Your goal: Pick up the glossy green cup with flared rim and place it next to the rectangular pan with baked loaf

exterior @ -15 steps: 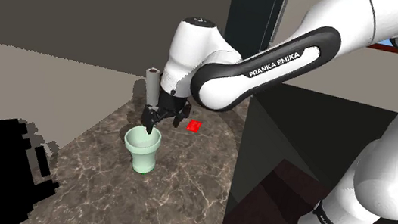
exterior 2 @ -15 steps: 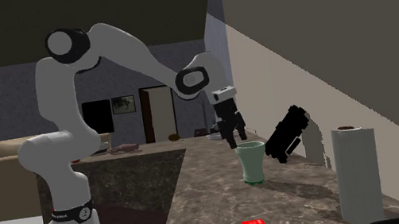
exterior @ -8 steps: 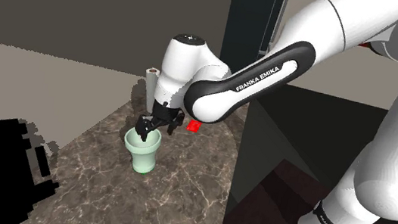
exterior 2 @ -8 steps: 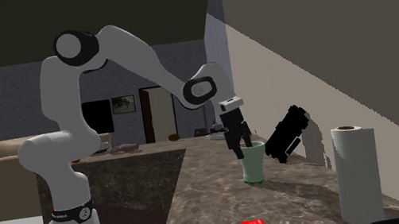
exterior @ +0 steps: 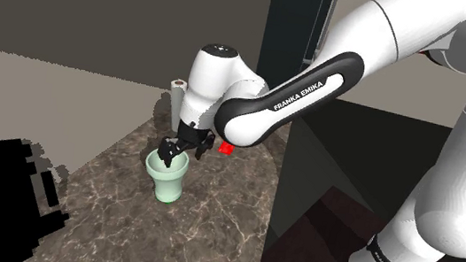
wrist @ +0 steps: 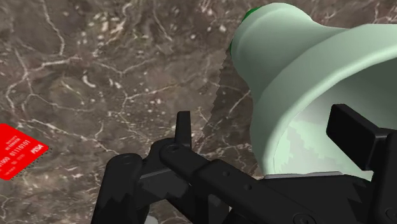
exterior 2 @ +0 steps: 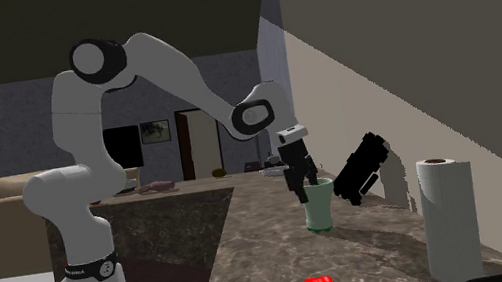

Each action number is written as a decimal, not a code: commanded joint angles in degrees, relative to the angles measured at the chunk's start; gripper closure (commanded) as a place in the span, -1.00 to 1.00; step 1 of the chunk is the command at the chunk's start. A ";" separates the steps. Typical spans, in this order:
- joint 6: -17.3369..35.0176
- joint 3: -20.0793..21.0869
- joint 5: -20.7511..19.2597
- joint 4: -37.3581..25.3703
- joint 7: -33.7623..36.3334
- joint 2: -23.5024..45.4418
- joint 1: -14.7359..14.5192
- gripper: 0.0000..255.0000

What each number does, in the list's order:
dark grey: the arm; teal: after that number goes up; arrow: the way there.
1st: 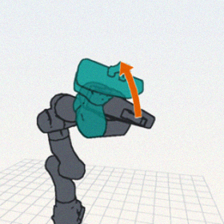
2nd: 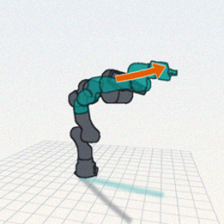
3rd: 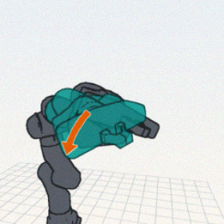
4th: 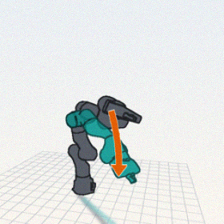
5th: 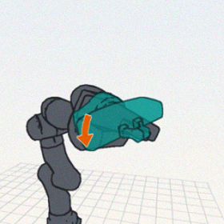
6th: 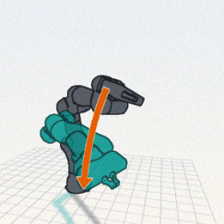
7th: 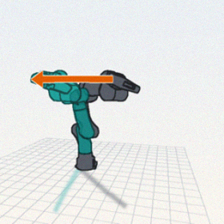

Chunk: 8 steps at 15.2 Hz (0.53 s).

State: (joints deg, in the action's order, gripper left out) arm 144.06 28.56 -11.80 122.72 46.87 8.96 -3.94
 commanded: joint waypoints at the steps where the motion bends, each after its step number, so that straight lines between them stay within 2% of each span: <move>1: 0.00 0.00 0.00 0.00 0.00 0.00 0.00 -1.00; 2: 0.00 0.00 0.00 0.00 0.00 0.00 0.00 1.00; 8: 0.01 0.00 0.01 0.02 -0.01 -0.01 0.01 1.00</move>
State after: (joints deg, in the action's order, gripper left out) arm 144.10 28.58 -11.79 122.70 46.87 8.93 -3.95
